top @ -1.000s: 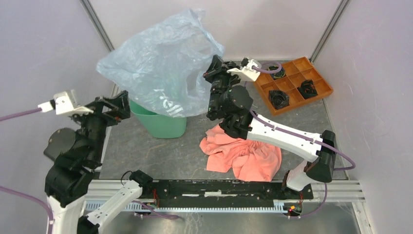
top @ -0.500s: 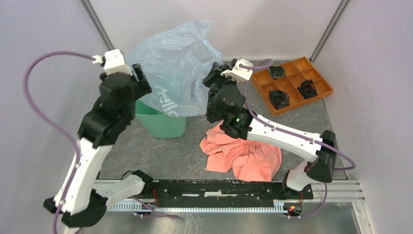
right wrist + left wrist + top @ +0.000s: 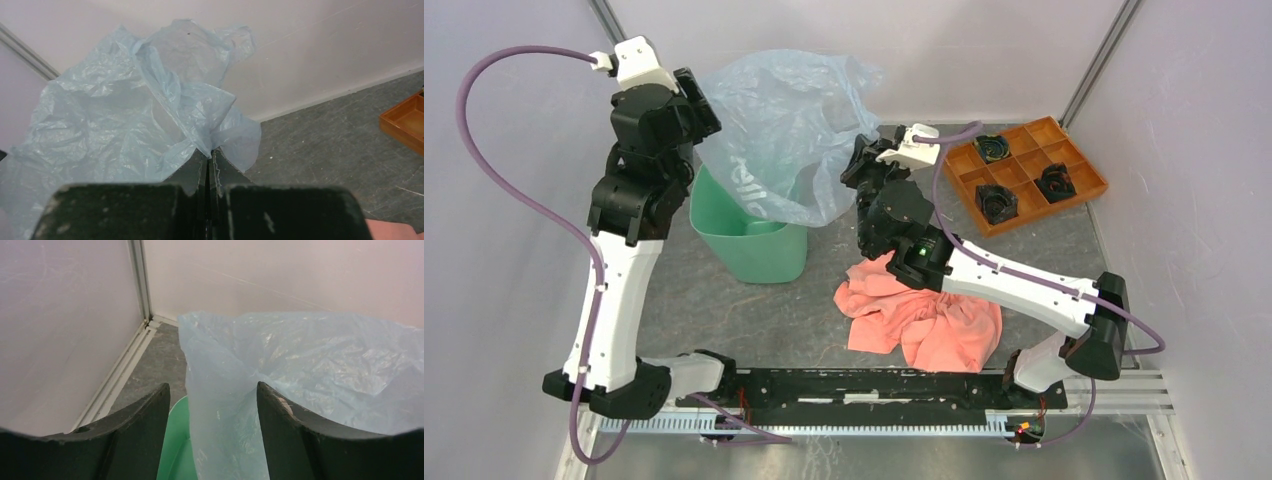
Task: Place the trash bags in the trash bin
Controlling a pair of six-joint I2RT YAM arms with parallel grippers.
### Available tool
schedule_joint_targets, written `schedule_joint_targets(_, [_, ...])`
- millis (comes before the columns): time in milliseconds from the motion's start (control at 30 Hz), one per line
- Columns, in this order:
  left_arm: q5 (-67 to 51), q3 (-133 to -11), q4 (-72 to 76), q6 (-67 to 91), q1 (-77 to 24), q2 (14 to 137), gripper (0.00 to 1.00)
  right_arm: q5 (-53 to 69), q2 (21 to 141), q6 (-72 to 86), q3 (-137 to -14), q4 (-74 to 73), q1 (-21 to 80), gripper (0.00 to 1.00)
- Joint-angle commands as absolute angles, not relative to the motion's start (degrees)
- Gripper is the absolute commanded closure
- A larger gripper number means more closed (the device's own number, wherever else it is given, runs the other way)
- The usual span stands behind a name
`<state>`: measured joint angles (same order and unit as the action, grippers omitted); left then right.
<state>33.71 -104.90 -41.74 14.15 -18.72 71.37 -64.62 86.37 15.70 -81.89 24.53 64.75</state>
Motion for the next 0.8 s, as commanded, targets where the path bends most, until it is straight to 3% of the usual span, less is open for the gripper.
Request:
schedule_joint_targets(0, [29.77, -103.29, -35.34, 15.75, -17.02, 71.76, 0.29, -59.72, 84.11, 17.58, -81.56, 22.57, 64.57, 0.99])
schedule_joint_targets(200, [30.04, -95.95, -32.27, 15.50, -16.96, 70.07, 0.28, -55.41, 83.56, 16.43, -81.10, 22.20, 64.64, 0.99])
schedule_joint_targets(333, [28.88, -82.37, -29.57, 18.48, -16.96, 63.23, 0.29, -44.27, 84.55, 8.96, -82.74, 24.82, 64.62, 0.99])
schedule_joint_targets(500, [27.19, -67.52, -31.37, 22.26, -16.96, 57.59, 0.31, -39.35, 85.93, 7.03, -85.26, 24.36, 64.57, 0.99])
schedule_joint_targets(767, [13.45, -63.98, -32.13, 26.93, -16.96, 60.59, 0.31, -28.79, 89.45, 3.25, -89.51, 23.49, 64.36, 1.00])
